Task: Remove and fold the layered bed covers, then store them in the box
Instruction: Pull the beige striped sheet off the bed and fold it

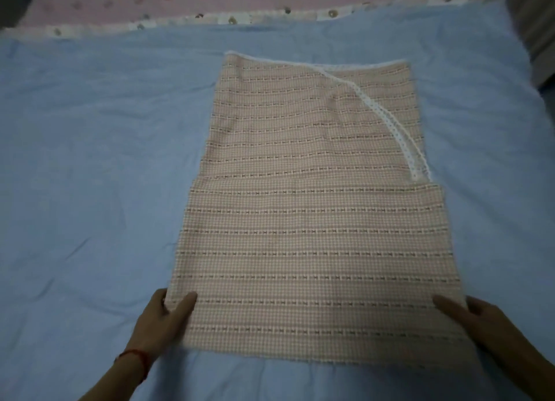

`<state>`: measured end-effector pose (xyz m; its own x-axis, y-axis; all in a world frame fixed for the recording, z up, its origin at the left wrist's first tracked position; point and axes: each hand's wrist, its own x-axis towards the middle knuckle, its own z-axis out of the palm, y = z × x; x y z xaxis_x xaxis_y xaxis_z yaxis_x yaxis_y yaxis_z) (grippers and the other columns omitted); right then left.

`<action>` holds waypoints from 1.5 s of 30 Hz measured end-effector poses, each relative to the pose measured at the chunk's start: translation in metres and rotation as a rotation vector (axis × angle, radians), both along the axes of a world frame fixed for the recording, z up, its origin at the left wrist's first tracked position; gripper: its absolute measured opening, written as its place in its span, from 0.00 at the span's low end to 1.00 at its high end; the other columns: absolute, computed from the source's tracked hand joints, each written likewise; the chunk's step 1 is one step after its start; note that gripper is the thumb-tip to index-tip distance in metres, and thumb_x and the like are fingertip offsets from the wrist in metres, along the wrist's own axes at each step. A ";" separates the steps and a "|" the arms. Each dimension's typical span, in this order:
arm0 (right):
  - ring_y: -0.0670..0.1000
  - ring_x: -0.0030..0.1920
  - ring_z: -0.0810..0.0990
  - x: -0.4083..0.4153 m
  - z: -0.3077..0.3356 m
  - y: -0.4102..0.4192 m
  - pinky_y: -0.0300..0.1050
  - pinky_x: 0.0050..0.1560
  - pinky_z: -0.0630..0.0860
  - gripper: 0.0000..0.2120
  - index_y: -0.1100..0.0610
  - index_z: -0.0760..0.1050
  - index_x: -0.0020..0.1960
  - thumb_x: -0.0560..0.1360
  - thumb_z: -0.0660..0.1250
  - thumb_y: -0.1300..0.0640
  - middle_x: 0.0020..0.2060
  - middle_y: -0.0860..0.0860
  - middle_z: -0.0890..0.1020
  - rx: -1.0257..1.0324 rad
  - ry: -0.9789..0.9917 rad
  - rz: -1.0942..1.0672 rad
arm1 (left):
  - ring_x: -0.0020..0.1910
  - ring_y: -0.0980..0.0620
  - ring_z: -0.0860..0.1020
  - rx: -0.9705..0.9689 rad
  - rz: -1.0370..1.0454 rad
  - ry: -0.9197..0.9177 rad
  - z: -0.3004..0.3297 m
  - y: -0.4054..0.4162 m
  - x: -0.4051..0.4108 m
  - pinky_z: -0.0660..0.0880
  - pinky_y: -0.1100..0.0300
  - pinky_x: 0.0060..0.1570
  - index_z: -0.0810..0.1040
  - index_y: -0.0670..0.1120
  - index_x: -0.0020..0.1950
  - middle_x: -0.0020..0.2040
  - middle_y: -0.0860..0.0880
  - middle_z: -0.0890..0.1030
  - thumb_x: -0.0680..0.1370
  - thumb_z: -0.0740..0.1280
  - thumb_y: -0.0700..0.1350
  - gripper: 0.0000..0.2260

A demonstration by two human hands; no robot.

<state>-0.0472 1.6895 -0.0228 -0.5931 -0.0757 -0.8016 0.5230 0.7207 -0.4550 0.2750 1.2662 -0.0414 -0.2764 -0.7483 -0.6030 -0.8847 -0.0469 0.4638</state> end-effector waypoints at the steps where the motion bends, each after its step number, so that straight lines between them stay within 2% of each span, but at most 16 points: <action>1: 0.51 0.41 0.84 0.012 0.003 0.003 0.41 0.38 0.79 0.28 0.63 0.81 0.60 0.68 0.74 0.44 0.37 0.47 0.86 -0.004 0.004 0.002 | 0.47 0.50 0.81 0.031 0.028 0.001 0.002 0.007 0.008 0.79 0.46 0.52 0.77 0.49 0.51 0.48 0.51 0.83 0.65 0.72 0.71 0.29; 4: 0.45 0.44 0.80 0.039 0.010 0.012 0.44 0.52 0.76 0.36 0.58 0.81 0.60 0.62 0.77 0.33 0.46 0.49 0.85 -0.048 0.052 0.004 | 0.49 0.49 0.81 0.066 0.041 0.020 0.006 0.015 0.018 0.79 0.46 0.54 0.78 0.48 0.52 0.50 0.51 0.83 0.63 0.70 0.72 0.31; 6: 0.47 0.48 0.82 0.051 0.015 0.018 0.46 0.55 0.77 0.37 0.52 0.79 0.59 0.60 0.76 0.28 0.47 0.45 0.84 -0.074 0.062 0.033 | 0.48 0.49 0.81 0.035 -0.006 0.042 0.012 0.015 0.018 0.78 0.47 0.50 0.77 0.48 0.52 0.48 0.51 0.83 0.63 0.64 0.73 0.32; 8: 0.49 0.49 0.82 0.058 0.016 0.024 0.47 0.57 0.76 0.28 0.57 0.79 0.63 0.72 0.74 0.38 0.46 0.45 0.83 -0.071 0.066 -0.001 | 0.46 0.50 0.81 -0.008 -0.064 0.075 0.019 0.014 0.019 0.78 0.49 0.46 0.78 0.48 0.50 0.46 0.50 0.83 0.64 0.60 0.73 0.32; 10: 0.48 0.46 0.80 0.064 0.014 0.032 0.48 0.57 0.74 0.22 0.63 0.79 0.63 0.78 0.70 0.47 0.43 0.46 0.81 -0.011 0.131 -0.036 | 0.45 0.50 0.81 -0.039 -0.101 0.102 0.025 0.010 0.020 0.78 0.49 0.46 0.79 0.48 0.48 0.45 0.49 0.83 0.66 0.58 0.73 0.30; 13: 0.55 0.46 0.79 0.080 0.019 0.035 0.53 0.59 0.76 0.19 0.63 0.81 0.54 0.78 0.69 0.46 0.46 0.56 0.83 0.056 0.198 -0.071 | 0.46 0.50 0.81 -0.044 -0.142 0.123 0.041 0.006 0.025 0.78 0.49 0.47 0.79 0.49 0.49 0.46 0.51 0.83 0.70 0.60 0.71 0.26; 17: 0.55 0.44 0.80 0.104 0.039 0.035 0.56 0.57 0.78 0.16 0.55 0.77 0.40 0.77 0.69 0.43 0.43 0.56 0.83 0.087 0.282 -0.107 | 0.45 0.48 0.80 -0.039 -0.231 0.086 0.060 -0.001 0.036 0.78 0.49 0.46 0.78 0.47 0.49 0.47 0.47 0.83 0.80 0.65 0.61 0.17; 21: 0.60 0.42 0.83 0.134 0.061 0.049 0.60 0.53 0.81 0.19 0.59 0.81 0.41 0.75 0.72 0.42 0.38 0.56 0.85 0.126 0.306 -0.121 | 0.43 0.44 0.79 0.080 -0.264 0.048 0.086 -0.004 0.063 0.80 0.50 0.39 0.77 0.43 0.52 0.48 0.41 0.81 0.81 0.63 0.57 0.17; 24: 0.60 0.42 0.83 0.170 0.090 0.060 0.55 0.52 0.80 0.21 0.61 0.82 0.40 0.74 0.73 0.41 0.38 0.58 0.85 0.174 0.311 -0.126 | 0.44 0.40 0.80 0.116 -0.253 0.053 0.113 0.006 0.097 0.82 0.47 0.40 0.78 0.39 0.52 0.48 0.38 0.81 0.81 0.66 0.54 0.16; 26: 0.58 0.39 0.82 0.197 0.110 0.068 0.49 0.44 0.77 0.20 0.61 0.82 0.37 0.75 0.73 0.45 0.34 0.57 0.84 0.199 0.301 -0.131 | 0.46 0.40 0.81 0.148 -0.248 0.052 0.128 0.013 0.121 0.84 0.46 0.42 0.78 0.39 0.53 0.50 0.38 0.81 0.80 0.67 0.53 0.16; 29: 0.58 0.33 0.82 0.236 0.137 0.077 0.47 0.37 0.76 0.20 0.65 0.82 0.33 0.74 0.75 0.50 0.28 0.59 0.84 0.191 0.298 -0.153 | 0.49 0.42 0.81 0.243 -0.207 0.045 0.149 0.018 0.159 0.83 0.50 0.38 0.73 0.45 0.59 0.56 0.40 0.80 0.78 0.70 0.55 0.17; 33: 0.56 0.29 0.78 0.274 0.174 0.088 0.46 0.33 0.74 0.14 0.66 0.81 0.46 0.70 0.80 0.57 0.31 0.61 0.83 0.141 0.335 -0.283 | 0.51 0.41 0.81 0.446 -0.198 0.030 0.182 0.014 0.195 0.82 0.50 0.38 0.65 0.54 0.68 0.58 0.42 0.80 0.76 0.72 0.55 0.25; 37: 0.54 0.25 0.75 0.287 0.196 0.090 0.43 0.29 0.72 0.23 0.66 0.76 0.57 0.69 0.81 0.57 0.29 0.58 0.80 0.096 0.338 -0.356 | 0.42 0.40 0.82 0.600 -0.295 0.166 0.229 -0.002 0.195 0.79 0.52 0.39 0.69 0.62 0.65 0.49 0.37 0.83 0.79 0.71 0.46 0.20; 41: 0.57 0.34 0.77 0.241 0.229 0.066 0.49 0.37 0.77 0.22 0.58 0.77 0.58 0.69 0.81 0.55 0.40 0.65 0.83 -0.103 0.372 -0.491 | 0.46 0.44 0.79 0.471 -0.228 0.368 0.254 -0.025 0.145 0.79 0.50 0.44 0.81 0.46 0.58 0.51 0.39 0.83 0.80 0.68 0.42 0.08; 43: 0.53 0.34 0.76 0.197 0.243 0.045 0.45 0.34 0.77 0.26 0.55 0.78 0.56 0.62 0.82 0.50 0.40 0.63 0.82 -0.208 0.398 -0.495 | 0.51 0.44 0.81 0.403 -0.087 0.471 0.262 -0.041 0.100 0.79 0.50 0.49 0.82 0.40 0.56 0.56 0.38 0.84 0.80 0.67 0.40 0.08; 45: 0.50 0.32 0.74 0.148 0.253 0.022 0.41 0.30 0.74 0.26 0.55 0.79 0.57 0.63 0.81 0.51 0.38 0.57 0.80 -0.278 0.436 -0.502 | 0.51 0.45 0.81 0.368 0.017 0.558 0.269 -0.058 0.050 0.77 0.51 0.51 0.82 0.39 0.54 0.56 0.38 0.83 0.81 0.65 0.38 0.07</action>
<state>0.1012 1.7116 0.2299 -0.8716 0.1232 -0.4745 0.4896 0.2679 -0.8298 0.3250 1.2077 0.2277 -0.6112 -0.5282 -0.5894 -0.5141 -0.3012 0.8031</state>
